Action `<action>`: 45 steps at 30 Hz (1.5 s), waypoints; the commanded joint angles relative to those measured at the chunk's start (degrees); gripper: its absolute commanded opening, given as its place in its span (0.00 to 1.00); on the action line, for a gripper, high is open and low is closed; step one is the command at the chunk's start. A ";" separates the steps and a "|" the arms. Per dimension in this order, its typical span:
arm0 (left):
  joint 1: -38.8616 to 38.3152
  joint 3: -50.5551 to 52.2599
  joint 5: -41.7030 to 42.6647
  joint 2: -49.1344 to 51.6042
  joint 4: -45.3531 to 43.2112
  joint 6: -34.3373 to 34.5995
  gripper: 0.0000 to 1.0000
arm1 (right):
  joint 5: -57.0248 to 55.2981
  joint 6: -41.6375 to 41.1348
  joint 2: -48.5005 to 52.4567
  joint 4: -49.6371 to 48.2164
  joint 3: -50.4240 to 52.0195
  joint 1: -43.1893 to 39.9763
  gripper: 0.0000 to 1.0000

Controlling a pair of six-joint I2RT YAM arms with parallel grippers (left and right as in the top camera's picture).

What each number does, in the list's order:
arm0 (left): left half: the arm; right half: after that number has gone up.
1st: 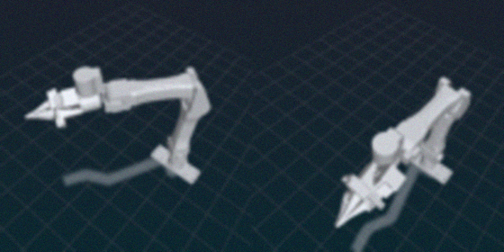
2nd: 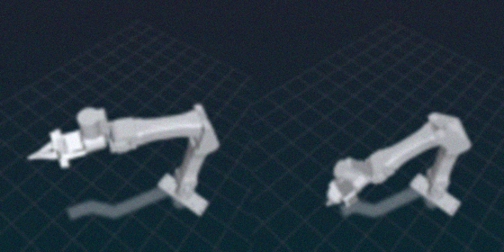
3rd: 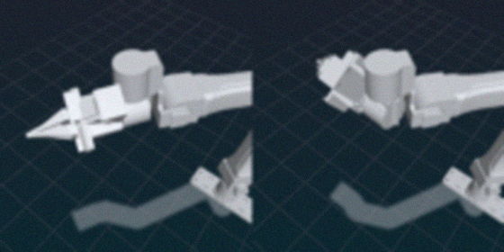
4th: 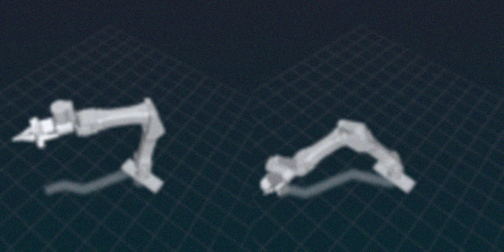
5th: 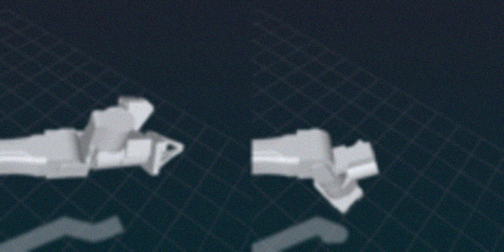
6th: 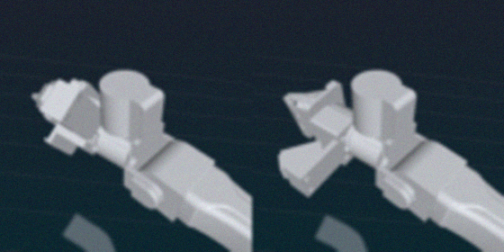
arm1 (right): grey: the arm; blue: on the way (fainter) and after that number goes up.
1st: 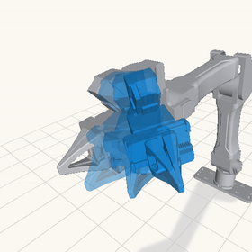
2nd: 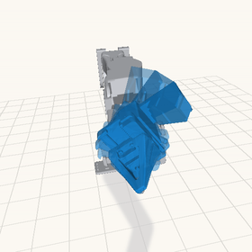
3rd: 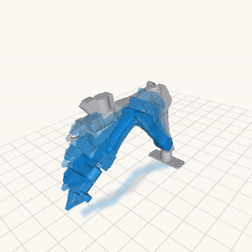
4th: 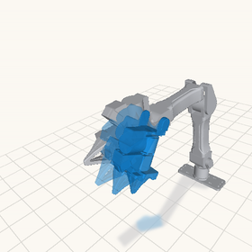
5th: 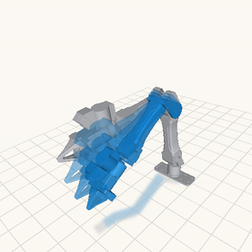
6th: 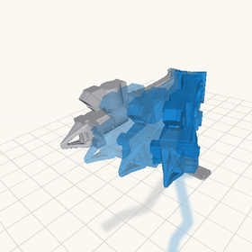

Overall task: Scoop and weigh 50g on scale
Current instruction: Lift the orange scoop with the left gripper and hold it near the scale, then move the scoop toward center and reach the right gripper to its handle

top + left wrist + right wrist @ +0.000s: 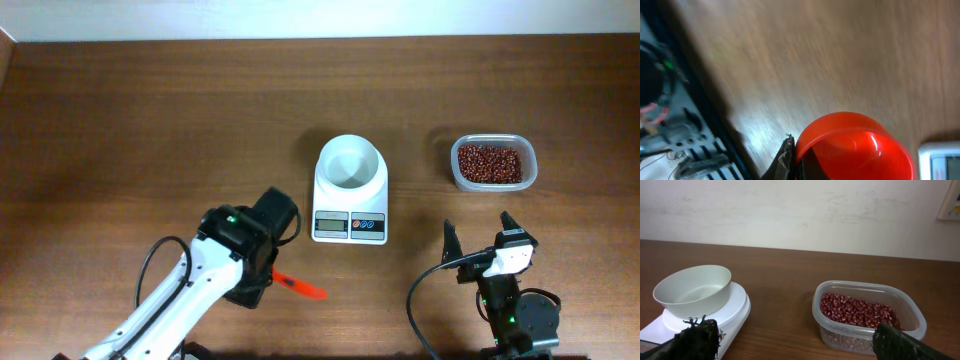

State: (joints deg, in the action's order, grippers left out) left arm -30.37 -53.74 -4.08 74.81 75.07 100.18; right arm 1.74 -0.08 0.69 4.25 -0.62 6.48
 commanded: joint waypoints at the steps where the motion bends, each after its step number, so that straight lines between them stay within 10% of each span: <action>1: 3.37 -2.14 -4.46 0.39 4.50 0.68 0.00 | 0.57 -0.35 -0.42 0.24 0.31 0.37 0.99; 17: 4.28 -11.91 -9.88 0.39 13.70 -1.42 0.00 | 0.57 -0.35 -0.42 0.24 0.31 0.37 0.99; 45: 0.00 -13.99 -6.25 0.46 2.34 -6.23 0.00 | 0.57 -0.35 -0.42 0.24 0.31 0.35 0.99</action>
State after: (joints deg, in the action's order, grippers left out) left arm -30.11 -66.74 -8.51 74.91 77.30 94.89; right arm 1.74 -0.05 0.69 4.25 -0.62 6.48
